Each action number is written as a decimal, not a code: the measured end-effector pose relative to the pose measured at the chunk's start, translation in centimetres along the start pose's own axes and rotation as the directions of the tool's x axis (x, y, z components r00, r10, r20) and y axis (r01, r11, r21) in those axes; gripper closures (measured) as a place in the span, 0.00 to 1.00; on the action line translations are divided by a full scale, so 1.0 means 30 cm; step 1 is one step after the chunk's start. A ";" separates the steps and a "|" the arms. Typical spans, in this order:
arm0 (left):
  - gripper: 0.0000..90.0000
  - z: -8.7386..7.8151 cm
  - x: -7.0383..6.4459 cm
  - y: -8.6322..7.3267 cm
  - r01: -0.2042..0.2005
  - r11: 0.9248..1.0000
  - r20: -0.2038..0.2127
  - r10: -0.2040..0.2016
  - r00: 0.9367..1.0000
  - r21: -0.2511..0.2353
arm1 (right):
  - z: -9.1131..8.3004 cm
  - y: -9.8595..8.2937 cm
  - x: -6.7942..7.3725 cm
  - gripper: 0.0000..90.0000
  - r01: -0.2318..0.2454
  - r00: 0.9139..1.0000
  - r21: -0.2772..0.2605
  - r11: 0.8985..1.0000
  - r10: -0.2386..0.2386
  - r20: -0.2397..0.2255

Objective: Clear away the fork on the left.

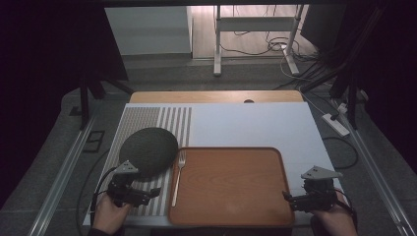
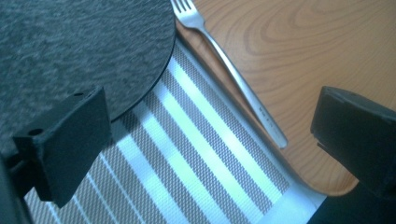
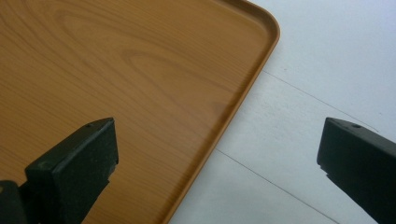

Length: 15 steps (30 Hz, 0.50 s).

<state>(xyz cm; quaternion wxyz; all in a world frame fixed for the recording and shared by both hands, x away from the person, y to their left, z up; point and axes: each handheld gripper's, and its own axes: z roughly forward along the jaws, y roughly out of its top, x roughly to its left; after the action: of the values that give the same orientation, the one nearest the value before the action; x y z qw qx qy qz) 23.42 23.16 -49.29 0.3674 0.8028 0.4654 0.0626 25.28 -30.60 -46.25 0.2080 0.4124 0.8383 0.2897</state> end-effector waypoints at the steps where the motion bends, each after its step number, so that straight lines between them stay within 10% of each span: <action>1: 0.00 -0.004 0.001 -0.006 0.004 1.000 0.000 -0.004 1.000 0.001 | 0.000 0.000 0.000 0.00 0.000 1.000 0.000 1.000 0.000 0.000; 15: 0.00 -0.068 -0.005 -0.053 0.008 0.999 -0.052 -0.011 0.999 -0.051 | 0.002 0.000 -0.002 0.00 -0.007 1.000 -0.001 1.000 0.007 -0.001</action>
<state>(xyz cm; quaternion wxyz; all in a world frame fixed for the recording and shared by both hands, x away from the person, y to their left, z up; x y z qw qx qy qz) 21.31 24.59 -48.83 0.3756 0.7892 0.4769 0.0935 25.34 -30.64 -46.28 0.2068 0.4153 0.8366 0.2912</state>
